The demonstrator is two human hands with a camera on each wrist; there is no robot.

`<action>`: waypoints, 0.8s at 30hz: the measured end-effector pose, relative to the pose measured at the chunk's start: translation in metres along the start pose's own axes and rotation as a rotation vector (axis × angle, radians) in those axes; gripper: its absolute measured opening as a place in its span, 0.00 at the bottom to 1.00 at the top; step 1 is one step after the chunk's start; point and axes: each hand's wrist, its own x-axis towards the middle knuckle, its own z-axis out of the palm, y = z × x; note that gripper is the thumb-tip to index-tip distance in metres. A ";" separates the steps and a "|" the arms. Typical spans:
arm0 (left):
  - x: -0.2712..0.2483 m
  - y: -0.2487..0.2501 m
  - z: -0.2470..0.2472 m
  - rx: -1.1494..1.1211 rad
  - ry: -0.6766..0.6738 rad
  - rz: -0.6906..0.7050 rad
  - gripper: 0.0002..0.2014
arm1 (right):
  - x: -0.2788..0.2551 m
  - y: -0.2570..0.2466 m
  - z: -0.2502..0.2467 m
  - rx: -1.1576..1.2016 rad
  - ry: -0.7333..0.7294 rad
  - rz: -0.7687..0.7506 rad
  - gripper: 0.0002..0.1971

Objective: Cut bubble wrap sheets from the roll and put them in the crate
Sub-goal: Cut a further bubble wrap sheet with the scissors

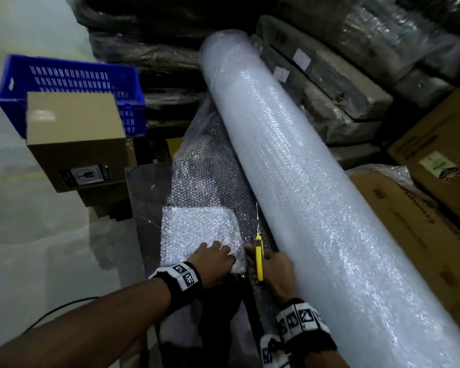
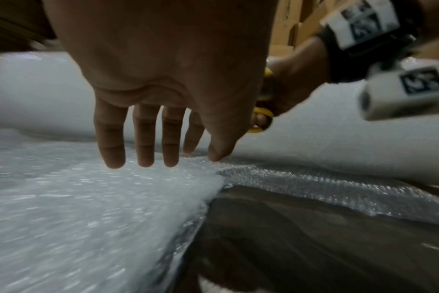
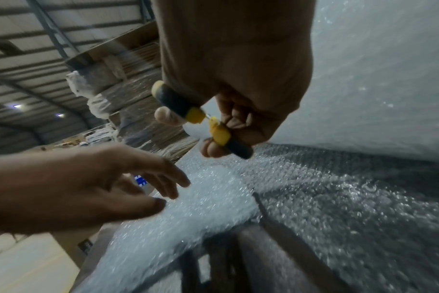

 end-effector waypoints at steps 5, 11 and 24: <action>-0.039 -0.036 -0.008 0.016 0.013 -0.057 0.17 | -0.033 -0.008 0.011 -0.057 0.072 -0.104 0.10; -0.043 -0.100 -0.017 0.106 0.006 -0.006 0.17 | -0.051 -0.016 0.027 -0.072 0.135 -0.130 0.13; 0.034 -0.233 -0.034 0.177 0.015 0.338 0.16 | -0.064 -0.067 0.107 0.105 0.289 0.177 0.20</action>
